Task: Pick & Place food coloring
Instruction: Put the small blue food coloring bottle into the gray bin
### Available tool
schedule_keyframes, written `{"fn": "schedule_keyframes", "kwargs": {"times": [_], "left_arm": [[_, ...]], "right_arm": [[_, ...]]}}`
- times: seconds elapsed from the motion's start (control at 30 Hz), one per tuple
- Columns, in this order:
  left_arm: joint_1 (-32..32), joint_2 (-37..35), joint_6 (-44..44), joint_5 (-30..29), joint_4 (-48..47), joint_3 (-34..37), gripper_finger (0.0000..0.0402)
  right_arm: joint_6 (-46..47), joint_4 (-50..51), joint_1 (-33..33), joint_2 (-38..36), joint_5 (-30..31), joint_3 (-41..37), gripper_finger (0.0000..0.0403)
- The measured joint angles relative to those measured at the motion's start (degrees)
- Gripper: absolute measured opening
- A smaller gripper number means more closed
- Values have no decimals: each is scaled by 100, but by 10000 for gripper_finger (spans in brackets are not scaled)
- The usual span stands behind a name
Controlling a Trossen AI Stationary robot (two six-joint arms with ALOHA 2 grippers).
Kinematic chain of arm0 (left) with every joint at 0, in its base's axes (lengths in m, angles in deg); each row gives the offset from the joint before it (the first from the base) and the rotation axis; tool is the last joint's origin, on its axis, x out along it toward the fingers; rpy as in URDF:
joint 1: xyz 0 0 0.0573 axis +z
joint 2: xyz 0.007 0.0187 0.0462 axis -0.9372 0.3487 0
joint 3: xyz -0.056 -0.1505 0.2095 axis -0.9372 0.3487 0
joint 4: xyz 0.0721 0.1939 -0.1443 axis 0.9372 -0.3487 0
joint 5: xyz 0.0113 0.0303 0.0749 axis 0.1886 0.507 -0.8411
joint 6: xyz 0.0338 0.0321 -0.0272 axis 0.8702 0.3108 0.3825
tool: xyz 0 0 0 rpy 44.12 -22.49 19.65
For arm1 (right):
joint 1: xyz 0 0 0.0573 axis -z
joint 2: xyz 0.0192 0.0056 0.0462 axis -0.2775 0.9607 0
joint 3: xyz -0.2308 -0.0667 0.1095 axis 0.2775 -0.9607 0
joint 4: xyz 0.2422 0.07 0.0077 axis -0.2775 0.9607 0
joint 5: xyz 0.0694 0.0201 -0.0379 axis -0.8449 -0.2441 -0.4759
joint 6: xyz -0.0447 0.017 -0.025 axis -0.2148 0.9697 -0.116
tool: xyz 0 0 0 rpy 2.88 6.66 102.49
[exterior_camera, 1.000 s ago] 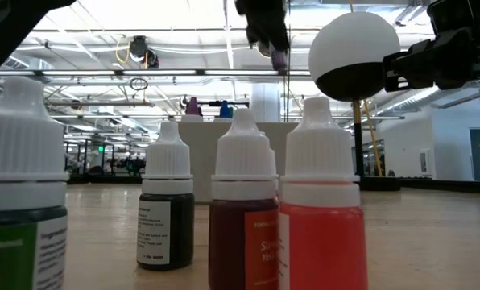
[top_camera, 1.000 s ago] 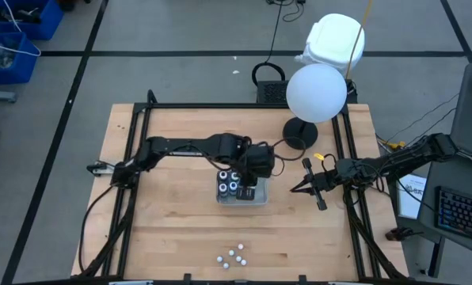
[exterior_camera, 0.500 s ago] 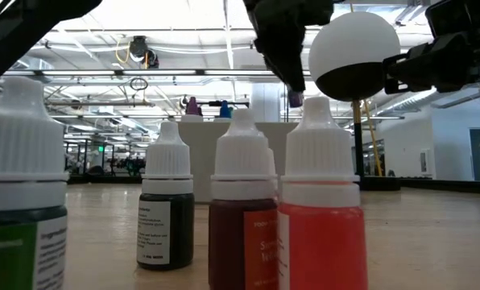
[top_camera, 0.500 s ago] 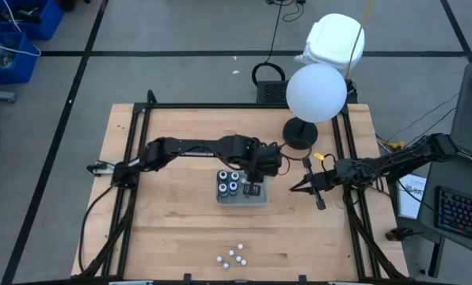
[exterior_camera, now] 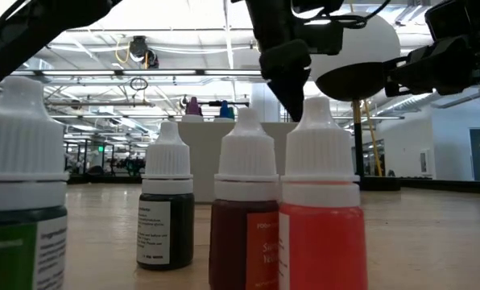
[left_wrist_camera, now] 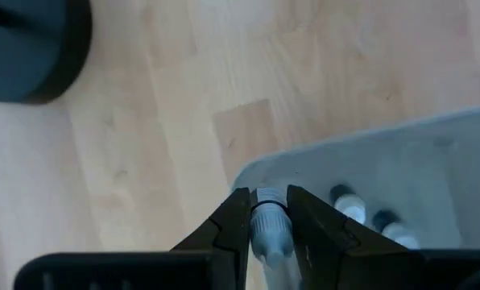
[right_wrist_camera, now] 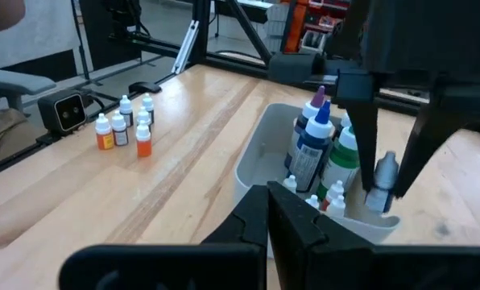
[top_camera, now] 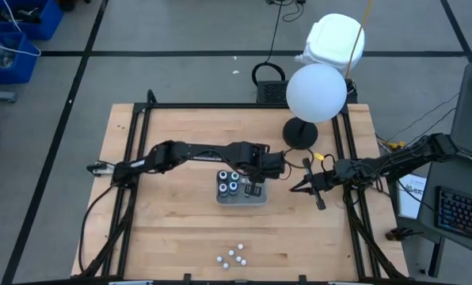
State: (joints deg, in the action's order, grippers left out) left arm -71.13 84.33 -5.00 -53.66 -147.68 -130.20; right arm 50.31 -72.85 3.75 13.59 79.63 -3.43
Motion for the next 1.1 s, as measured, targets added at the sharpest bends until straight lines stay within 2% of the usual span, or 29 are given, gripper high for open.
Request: {"fn": "schedule_keyframes", "kwargs": {"times": [0.23, 0.57, 1.1], "left_arm": [[-90, -4, 217, -527, -40, 0, 79], [-87, -4, 62, -550, -71, 0, 79], [-307, -10, 33, -470, 341, 748, 79]], "right_arm": [[-47, 313, 0, -10, 0, 0, 0], [-698, 172, 0, -15, 0, 0, 0], [-584, 217, 0, -15, 0, 0, 0]]}}
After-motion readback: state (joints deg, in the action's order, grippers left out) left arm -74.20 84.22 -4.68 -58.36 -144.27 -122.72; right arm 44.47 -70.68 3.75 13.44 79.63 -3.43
